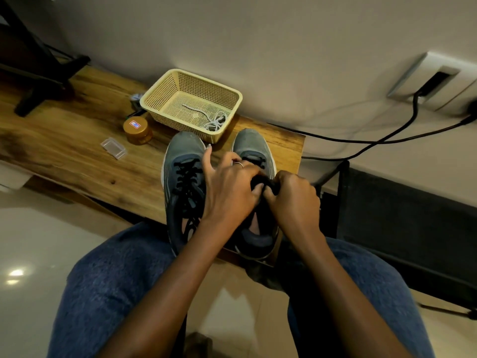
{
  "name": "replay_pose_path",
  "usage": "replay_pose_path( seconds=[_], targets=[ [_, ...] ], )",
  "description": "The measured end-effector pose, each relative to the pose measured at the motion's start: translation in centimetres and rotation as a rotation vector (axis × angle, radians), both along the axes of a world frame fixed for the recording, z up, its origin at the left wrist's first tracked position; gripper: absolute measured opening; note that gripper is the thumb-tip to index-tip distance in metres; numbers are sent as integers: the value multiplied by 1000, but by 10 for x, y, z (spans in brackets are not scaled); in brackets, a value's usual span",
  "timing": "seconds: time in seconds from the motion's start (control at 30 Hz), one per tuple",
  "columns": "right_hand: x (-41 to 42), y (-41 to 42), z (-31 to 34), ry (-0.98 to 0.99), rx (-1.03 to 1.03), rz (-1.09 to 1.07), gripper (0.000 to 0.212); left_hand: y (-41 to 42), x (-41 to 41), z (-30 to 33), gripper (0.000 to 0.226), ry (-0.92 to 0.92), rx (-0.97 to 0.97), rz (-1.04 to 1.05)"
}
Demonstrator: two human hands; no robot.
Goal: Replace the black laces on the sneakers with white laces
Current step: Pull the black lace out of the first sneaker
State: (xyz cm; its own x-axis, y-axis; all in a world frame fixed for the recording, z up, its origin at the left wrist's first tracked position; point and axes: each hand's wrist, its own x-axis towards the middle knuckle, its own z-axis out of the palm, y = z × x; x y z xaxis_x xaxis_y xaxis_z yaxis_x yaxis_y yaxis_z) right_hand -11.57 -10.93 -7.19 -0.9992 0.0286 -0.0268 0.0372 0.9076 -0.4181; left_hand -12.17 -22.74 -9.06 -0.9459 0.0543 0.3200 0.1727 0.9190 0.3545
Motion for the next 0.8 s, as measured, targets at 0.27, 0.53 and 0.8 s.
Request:
replay_pose_path(
  seconds=[0.27,0.53,0.8],
  targets=[
    [1,-1,2,-3,-10,-28,18,3,1,-3,7,116,4,79],
    [-1,2,0,-4,27,-25,19,8,0,-3,17,38,80,16],
    [-1,0,0,-21,46,-10,19,10,-1,-11,16,59,-79,-22]
  ],
)
